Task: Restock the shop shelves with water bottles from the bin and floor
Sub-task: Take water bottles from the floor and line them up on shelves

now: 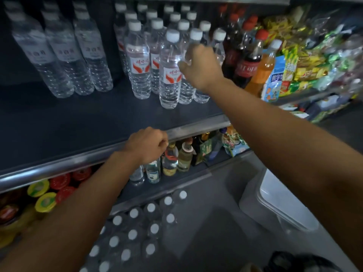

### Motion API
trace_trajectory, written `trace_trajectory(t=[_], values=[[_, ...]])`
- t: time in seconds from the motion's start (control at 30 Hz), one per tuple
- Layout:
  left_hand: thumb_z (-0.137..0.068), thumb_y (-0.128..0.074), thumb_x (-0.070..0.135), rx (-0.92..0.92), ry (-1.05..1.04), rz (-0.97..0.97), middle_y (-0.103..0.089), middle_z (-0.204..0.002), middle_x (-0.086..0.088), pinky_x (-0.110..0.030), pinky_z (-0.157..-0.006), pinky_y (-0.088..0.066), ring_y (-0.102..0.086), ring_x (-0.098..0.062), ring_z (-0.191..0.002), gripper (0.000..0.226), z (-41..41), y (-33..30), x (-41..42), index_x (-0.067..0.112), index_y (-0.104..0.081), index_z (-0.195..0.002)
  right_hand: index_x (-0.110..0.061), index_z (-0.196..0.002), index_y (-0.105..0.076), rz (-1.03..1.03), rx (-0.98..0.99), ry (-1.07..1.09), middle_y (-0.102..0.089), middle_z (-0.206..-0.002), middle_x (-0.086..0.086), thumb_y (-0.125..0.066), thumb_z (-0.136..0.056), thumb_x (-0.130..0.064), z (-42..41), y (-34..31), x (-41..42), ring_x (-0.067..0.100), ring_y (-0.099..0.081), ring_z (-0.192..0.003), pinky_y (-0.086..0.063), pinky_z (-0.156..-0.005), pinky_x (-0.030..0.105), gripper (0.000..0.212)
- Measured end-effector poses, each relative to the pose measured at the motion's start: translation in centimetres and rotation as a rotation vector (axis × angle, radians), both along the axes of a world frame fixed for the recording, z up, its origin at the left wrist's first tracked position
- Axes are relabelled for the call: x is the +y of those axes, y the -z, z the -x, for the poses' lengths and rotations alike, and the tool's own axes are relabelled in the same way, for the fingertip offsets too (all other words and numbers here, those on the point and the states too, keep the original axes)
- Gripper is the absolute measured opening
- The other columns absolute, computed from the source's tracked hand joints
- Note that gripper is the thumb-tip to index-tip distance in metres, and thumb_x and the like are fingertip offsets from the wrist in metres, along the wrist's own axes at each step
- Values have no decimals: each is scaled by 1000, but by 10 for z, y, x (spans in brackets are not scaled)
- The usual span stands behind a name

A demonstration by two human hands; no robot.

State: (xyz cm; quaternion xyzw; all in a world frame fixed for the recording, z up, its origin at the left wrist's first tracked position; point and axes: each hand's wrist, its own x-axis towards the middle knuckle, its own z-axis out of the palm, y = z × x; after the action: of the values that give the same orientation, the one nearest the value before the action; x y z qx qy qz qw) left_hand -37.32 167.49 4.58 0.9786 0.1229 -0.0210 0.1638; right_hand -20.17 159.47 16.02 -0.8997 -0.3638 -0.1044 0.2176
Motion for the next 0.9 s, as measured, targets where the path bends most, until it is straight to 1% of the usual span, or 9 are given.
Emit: trace_trajectory(t=[0.07, 0.17, 0.3, 0.37, 0.43, 0.5, 0.63, 0.73, 0.9], values=[[-94, -48, 28, 53, 44, 11, -65, -96, -5, -37, -76, -49, -60, -28, -90, 16, 5, 19, -15, 20, -60, -87, -6, -103, -61, 10, 30, -37, -64, -103, 17, -52, -92, -23, 21, 26, -26, 35, -60, -97, -51, -79, 40, 23], [-93, -50, 23, 152, 89, 93, -65, -88, -7, -38, -73, -50, -60, -26, -83, 18, 17, 55, -41, 16, -58, -79, -10, -96, -61, 43, 102, -87, -65, -93, 15, -50, -91, -19, 52, 75, -65, 37, -60, -88, -51, -73, 44, 16], [-92, -49, 21, 371, 141, 157, -65, -93, -8, -31, -67, -42, -60, -24, -85, 17, 37, 106, -75, 19, -58, -78, -8, -91, -62, 142, 303, -141, -66, -87, 18, -50, -90, -16, 92, 151, -104, 39, -60, -82, -49, -66, 44, 14], [-93, -47, 20, 476, 169, 150, -66, -100, -11, -31, -70, -41, -60, -26, -91, 18, 47, 132, -88, 16, -61, -83, -8, -91, -61, 258, 441, -153, -65, -90, 20, -51, -89, -14, 109, 190, -120, 40, -60, -85, -48, -65, 42, 12], [-95, -45, 25, 529, 129, 151, -65, -110, -9, -34, -81, -47, -61, -26, -100, 22, 56, 156, -98, 15, -65, -96, -9, -92, -62, 378, 561, -147, -65, -96, 20, -51, -89, -14, 124, 229, -133, 39, -59, -91, -46, -70, 40, 12], [-98, -41, 28, 580, 78, 170, -63, -118, -8, -38, -90, -49, -60, -27, -108, 27, 66, 178, -108, 15, -64, -106, -11, -101, -61, 461, 614, -123, -64, -104, 19, -48, -91, -17, 136, 266, -144, 38, -59, -98, -47, -78, 38, 17], [-97, -41, 28, 669, 43, 229, -59, -128, -10, -39, -96, -47, -57, -30, -116, 31, 82, 224, -126, 17, -61, -117, -12, -122, -53, 609, 632, -142, -60, -118, 17, -42, -95, -20, 157, 326, -160, 36, -57, -108, -45, -89, 38, 31], [-95, -45, 25, 758, 54, 264, -59, -127, -8, -39, -94, -48, -58, -28, -114, 26, 95, 257, -136, 17, -61, -114, -14, -128, -47, 656, 677, -182, -57, -123, 16, -43, -95, -20, 164, 356, -163, 37, -56, -111, -45, -89, 39, 34], [-95, -46, 26, 883, 52, 340, -56, -128, -7, -35, -90, -45, -55, -27, -116, 29, 114, 303, -145, 21, -57, -121, -17, -143, -28, 629, 645, -242, -59, -117, 16, -51, -90, -19, 169, 393, -149, 38, -59, -104, -47, -81, 41, 57]])
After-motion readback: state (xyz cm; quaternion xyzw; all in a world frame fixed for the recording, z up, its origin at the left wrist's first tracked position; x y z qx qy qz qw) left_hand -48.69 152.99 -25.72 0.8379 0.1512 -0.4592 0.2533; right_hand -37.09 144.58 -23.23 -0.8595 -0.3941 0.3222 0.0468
